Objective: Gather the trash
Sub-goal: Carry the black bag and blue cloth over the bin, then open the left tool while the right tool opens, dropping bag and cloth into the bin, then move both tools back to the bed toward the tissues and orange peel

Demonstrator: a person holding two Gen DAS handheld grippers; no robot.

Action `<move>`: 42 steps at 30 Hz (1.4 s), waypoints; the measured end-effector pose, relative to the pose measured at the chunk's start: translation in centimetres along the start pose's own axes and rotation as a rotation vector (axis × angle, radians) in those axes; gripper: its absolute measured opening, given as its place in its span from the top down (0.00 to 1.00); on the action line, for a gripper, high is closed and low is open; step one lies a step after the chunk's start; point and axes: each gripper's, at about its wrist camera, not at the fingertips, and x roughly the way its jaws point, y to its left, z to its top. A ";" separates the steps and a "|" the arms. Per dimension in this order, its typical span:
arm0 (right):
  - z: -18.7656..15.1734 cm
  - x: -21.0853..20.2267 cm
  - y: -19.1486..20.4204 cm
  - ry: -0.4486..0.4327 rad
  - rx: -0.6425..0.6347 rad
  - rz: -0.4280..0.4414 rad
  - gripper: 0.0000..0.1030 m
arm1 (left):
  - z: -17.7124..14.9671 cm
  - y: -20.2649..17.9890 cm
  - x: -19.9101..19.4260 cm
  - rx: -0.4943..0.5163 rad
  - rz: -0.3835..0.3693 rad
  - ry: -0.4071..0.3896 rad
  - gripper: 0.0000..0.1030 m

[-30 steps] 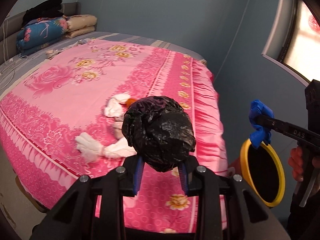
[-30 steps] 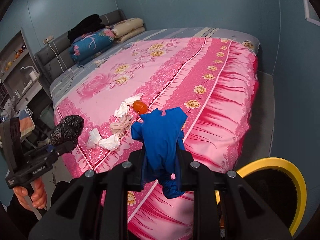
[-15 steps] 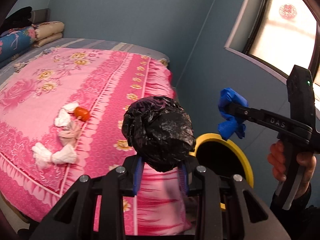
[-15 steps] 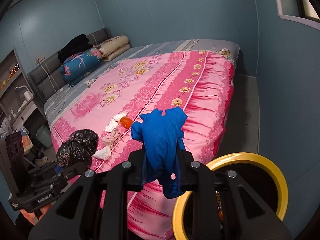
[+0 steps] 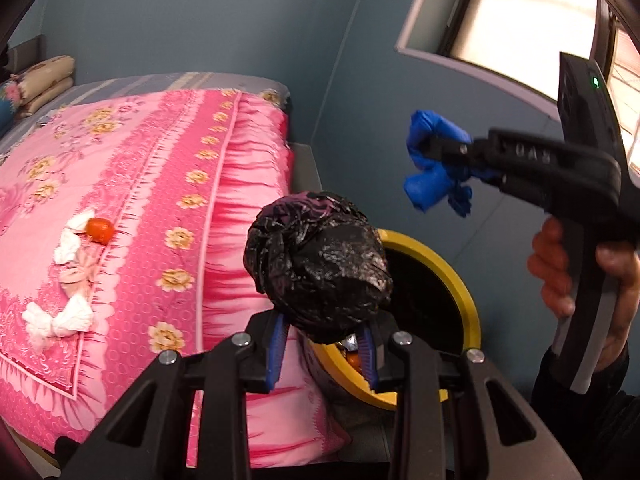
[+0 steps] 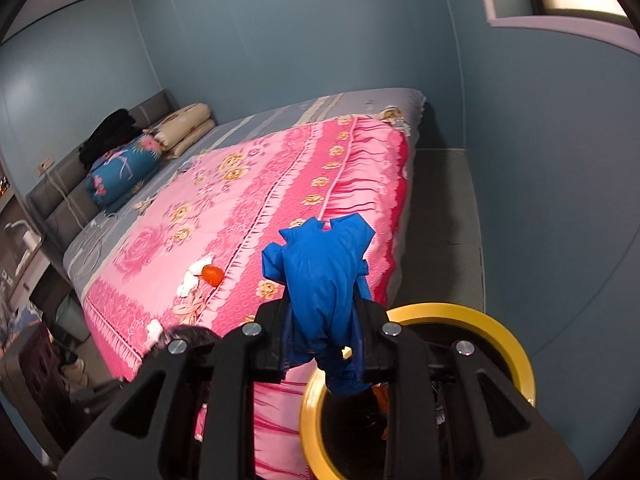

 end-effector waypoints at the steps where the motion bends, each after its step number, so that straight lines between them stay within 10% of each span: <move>1: 0.0 0.1 -0.5 0.004 0.009 -0.002 0.78 | -0.1 -0.3 0.3 0.005 -0.003 0.008 0.72; 20: -1.8 1.2 -8.6 0.031 0.201 0.055 0.65 | -0.9 -6.9 6.2 0.089 -0.092 0.154 0.70; 42: -1.0 -1.4 -9.2 -0.090 0.194 0.055 0.35 | -0.4 -3.4 2.7 0.038 -0.008 0.048 0.22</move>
